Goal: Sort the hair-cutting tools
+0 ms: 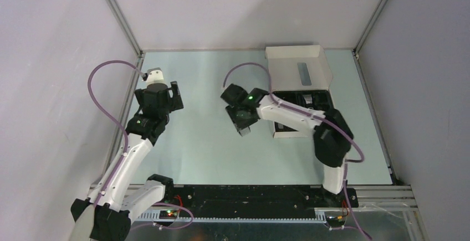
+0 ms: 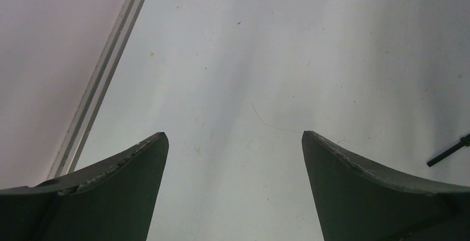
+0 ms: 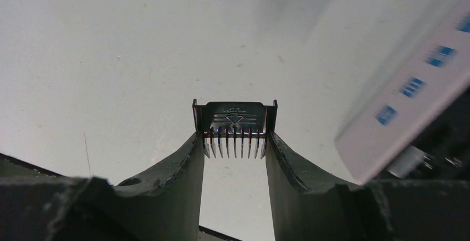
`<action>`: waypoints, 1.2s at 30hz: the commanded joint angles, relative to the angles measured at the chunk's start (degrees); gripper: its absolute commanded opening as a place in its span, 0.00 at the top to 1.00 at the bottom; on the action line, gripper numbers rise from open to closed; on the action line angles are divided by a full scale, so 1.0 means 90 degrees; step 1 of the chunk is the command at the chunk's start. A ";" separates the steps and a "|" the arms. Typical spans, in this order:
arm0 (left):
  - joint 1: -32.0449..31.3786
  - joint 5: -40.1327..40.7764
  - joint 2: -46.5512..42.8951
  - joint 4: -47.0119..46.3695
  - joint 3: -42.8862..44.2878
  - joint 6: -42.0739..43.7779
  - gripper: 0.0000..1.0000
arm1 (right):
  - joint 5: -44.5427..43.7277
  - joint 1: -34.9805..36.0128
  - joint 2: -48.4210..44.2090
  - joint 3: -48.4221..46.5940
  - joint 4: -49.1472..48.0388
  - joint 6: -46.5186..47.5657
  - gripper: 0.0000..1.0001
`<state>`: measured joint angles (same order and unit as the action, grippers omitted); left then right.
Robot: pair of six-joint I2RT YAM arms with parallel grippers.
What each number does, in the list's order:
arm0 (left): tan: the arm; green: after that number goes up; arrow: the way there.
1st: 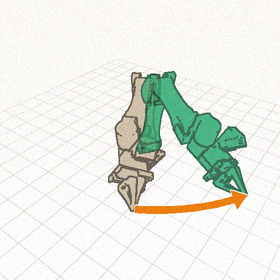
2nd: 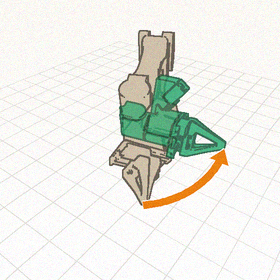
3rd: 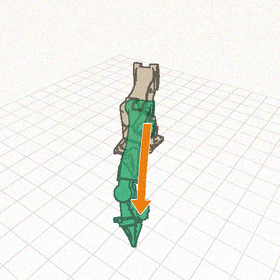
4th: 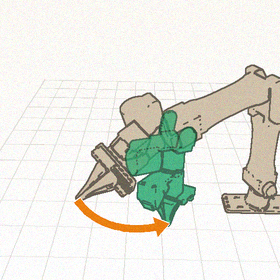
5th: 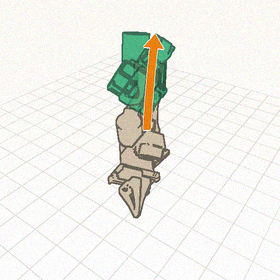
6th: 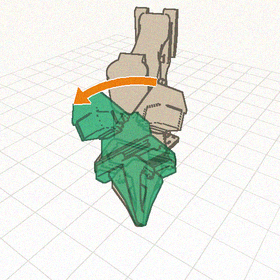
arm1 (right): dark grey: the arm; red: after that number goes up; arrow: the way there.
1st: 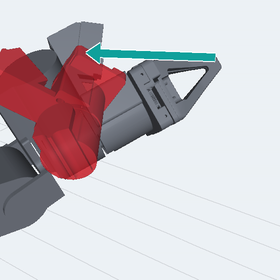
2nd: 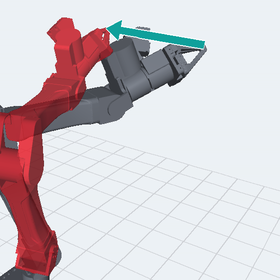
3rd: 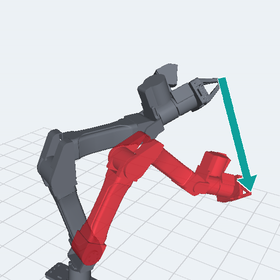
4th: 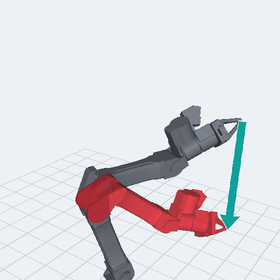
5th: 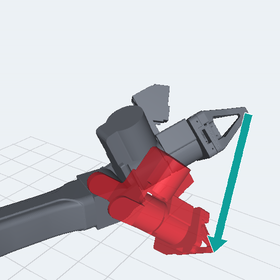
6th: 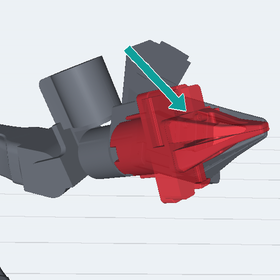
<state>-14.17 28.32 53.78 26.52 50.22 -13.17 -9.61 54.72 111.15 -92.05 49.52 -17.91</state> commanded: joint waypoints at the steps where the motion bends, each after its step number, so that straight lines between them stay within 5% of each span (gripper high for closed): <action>1: 0.0042 0.0037 0.0015 -0.0215 0.0006 0.0094 0.03 | -0.0125 -0.0520 -0.1143 0.0416 0.0253 -0.0035 0.64; 17: 0.0041 0.0021 0.0088 -0.0206 0.0016 0.0096 0.03 | -0.0319 -0.3005 -0.2744 0.2450 -0.0048 0.0343 0.64; 36: 0.0042 -0.0010 0.0117 -0.0211 0.0015 0.0103 0.03 | 0.0028 -0.3851 -0.2203 0.3238 -0.1172 0.1093 0.65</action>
<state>-14.17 28.27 54.78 26.20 50.22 -13.02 -10.94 20.25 90.28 -63.86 41.80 -9.69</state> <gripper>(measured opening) 0.974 0.446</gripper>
